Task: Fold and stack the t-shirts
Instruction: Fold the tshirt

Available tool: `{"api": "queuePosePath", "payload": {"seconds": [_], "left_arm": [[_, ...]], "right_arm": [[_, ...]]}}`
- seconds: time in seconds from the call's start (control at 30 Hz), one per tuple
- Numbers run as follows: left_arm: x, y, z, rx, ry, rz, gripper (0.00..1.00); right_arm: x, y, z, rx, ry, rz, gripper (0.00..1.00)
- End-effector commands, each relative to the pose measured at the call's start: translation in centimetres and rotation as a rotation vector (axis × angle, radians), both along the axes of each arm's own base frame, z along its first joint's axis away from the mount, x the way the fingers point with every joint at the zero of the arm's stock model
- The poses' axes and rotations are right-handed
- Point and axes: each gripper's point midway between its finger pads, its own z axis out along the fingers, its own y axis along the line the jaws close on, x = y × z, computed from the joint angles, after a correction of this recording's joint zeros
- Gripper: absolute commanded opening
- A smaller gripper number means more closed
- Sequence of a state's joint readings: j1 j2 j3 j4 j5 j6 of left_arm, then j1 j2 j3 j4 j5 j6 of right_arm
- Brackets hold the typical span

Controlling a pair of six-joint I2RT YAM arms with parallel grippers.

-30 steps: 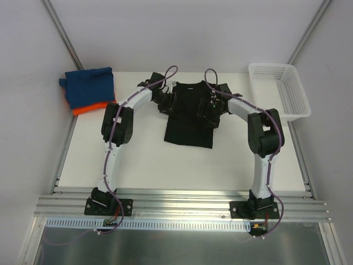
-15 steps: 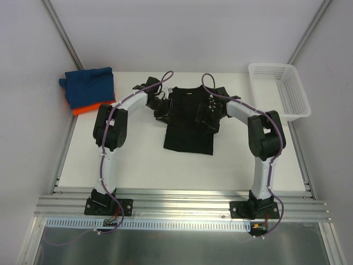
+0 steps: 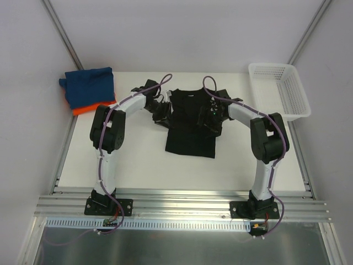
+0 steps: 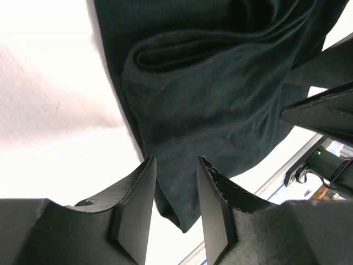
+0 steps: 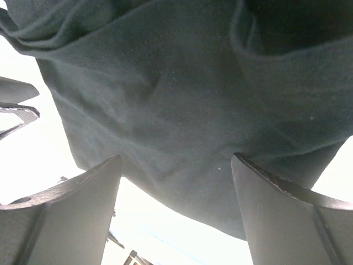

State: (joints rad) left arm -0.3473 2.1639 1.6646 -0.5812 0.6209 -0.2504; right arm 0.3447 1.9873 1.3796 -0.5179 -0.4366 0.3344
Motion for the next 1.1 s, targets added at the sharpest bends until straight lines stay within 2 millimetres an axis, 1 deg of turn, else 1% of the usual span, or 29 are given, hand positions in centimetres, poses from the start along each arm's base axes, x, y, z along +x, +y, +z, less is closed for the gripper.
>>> {"api": "queuePosePath", "payload": {"seconds": [0.0, 0.07, 0.1, 0.13, 0.17, 0.2, 0.27, 0.3, 0.33, 0.37, 0.4, 0.43, 0.47, 0.53, 0.57, 0.6, 0.63, 0.7, 0.73, 0.83, 0.93, 1.07], "left_arm": [[-0.9, -0.1, 3.5, -0.028, -0.039, 0.000, 0.36], [-1.7, 0.4, 3.5, -0.021, -0.019, 0.004, 0.35], [-2.0, 0.7, 4.1, -0.024, -0.018, 0.008, 0.36], [-2.4, 1.0, 4.2, -0.021, -0.011, 0.010, 0.36], [-2.9, 1.3, 4.0, -0.017, 0.004, 0.012, 0.36], [-3.3, 1.6, 4.6, -0.017, 0.002, 0.013, 0.35], [-4.1, 1.9, 4.9, -0.014, 0.006, 0.008, 0.36], [-4.4, 2.1, 5.4, -0.013, -0.006, 0.000, 0.36], [-4.8, 2.3, 5.4, -0.003, 0.003, -0.001, 0.36], [-5.2, 2.6, 5.2, 0.007, 0.008, -0.001, 0.36], [-5.6, 2.8, 5.6, 0.008, -0.001, -0.003, 0.36], [-6.5, 3.1, 5.2, 0.019, 0.025, -0.003, 0.36], [-7.0, 3.3, 5.0, 0.025, 0.034, -0.002, 0.36], [-7.9, 3.6, 4.9, 0.030, 0.051, 0.002, 0.36], [-8.8, 3.9, 4.3, 0.038, 0.079, 0.007, 0.36], [-9.2, 4.0, 4.4, 0.035, 0.094, 0.014, 0.36], [-9.8, 4.1, 3.9, 0.038, 0.114, 0.015, 0.36], [-10.4, 4.1, 3.6, 0.043, 0.137, 0.024, 0.36], [-10.8, 4.3, 3.2, 0.048, 0.154, 0.026, 0.36], [-11.1, 4.3, 2.6, 0.056, 0.182, 0.034, 0.36], [-10.5, 4.1, 2.3, 0.054, 0.193, 0.042, 0.36], [-9.8, 3.7, 1.5, 0.053, 0.213, 0.051, 0.36]], "right_arm": [[1.0, 0.1, 3.4, 0.003, -0.093, 0.019, 0.84], [1.1, -0.2, 4.6, -0.016, -0.121, 0.028, 0.86], [1.5, -0.4, 5.5, -0.032, -0.150, 0.028, 0.87], [1.3, -0.8, 5.8, -0.046, -0.153, 0.027, 0.87], [0.6, -1.3, 6.9, -0.060, -0.157, 0.024, 0.87], [0.2, -1.7, 7.2, -0.070, -0.155, 0.024, 0.87], [-1.6, -2.6, 7.3, -0.078, -0.121, 0.023, 0.87], [-2.3, -2.9, 8.2, -0.071, -0.135, 0.023, 0.87], [-3.9, -3.5, 7.3, -0.082, -0.098, 0.024, 0.87], [-4.8, -3.8, 7.2, -0.085, -0.080, 0.020, 0.87], [-5.7, -4.2, 7.5, -0.083, -0.084, 0.014, 0.86], [-6.3, -4.6, 7.1, -0.093, -0.070, 0.004, 0.86], [-7.2, -5.4, 6.2, -0.108, -0.037, -0.018, 0.86], [-7.7, -5.7, 6.0, -0.097, -0.026, -0.025, 0.86], [-8.4, -6.0, 5.4, -0.097, -0.002, -0.031, 0.86], [-8.8, -6.1, 5.1, -0.097, 0.012, -0.037, 0.86], [-9.3, -6.0, 4.9, -0.086, 0.024, -0.036, 0.86], [-10.3, -6.1, 3.9, -0.085, 0.065, -0.052, 0.85], [-10.5, -6.2, 3.6, -0.089, 0.072, -0.057, 0.85], [-10.7, -6.2, 2.5, -0.098, 0.085, -0.057, 0.81], [-10.4, -6.2, 2.3, -0.096, 0.087, -0.049, 0.79], [-9.3, -6.3, 1.6, -0.098, 0.076, -0.054, 0.76]]}}
